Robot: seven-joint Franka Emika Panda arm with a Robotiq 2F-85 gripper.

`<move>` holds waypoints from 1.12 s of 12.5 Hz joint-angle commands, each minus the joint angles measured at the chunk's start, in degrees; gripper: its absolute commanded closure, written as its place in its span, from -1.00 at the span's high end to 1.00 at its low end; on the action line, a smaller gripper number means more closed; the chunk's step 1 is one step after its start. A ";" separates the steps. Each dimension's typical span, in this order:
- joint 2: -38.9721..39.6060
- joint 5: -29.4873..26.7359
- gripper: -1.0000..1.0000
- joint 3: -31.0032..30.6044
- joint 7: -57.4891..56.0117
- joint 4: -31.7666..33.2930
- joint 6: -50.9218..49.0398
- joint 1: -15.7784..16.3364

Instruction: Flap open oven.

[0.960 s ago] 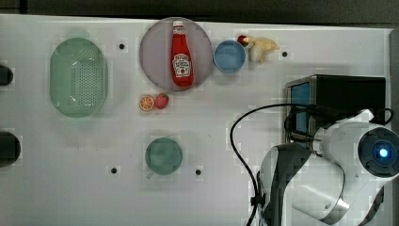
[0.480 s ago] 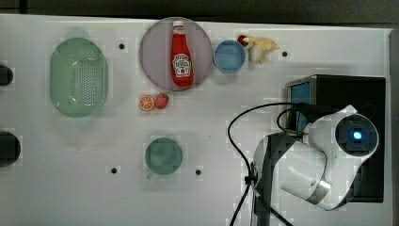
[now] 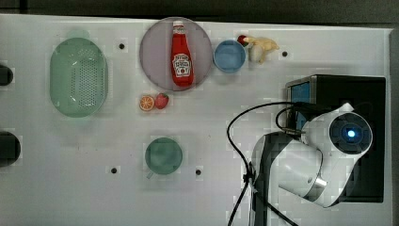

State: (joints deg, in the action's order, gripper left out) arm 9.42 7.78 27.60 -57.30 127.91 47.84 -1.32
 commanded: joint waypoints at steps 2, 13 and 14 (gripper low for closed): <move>0.13 2.74 -0.65 -3.64 1.78 0.21 -0.16 2.26; 7.29 26.49 -0.65 -11.93 34.82 2.31 -0.59 8.24; 8.83 28.98 -0.65 -12.31 38.39 2.04 -0.62 9.15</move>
State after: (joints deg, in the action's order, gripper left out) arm 16.72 35.53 15.75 -26.45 129.36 47.14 5.00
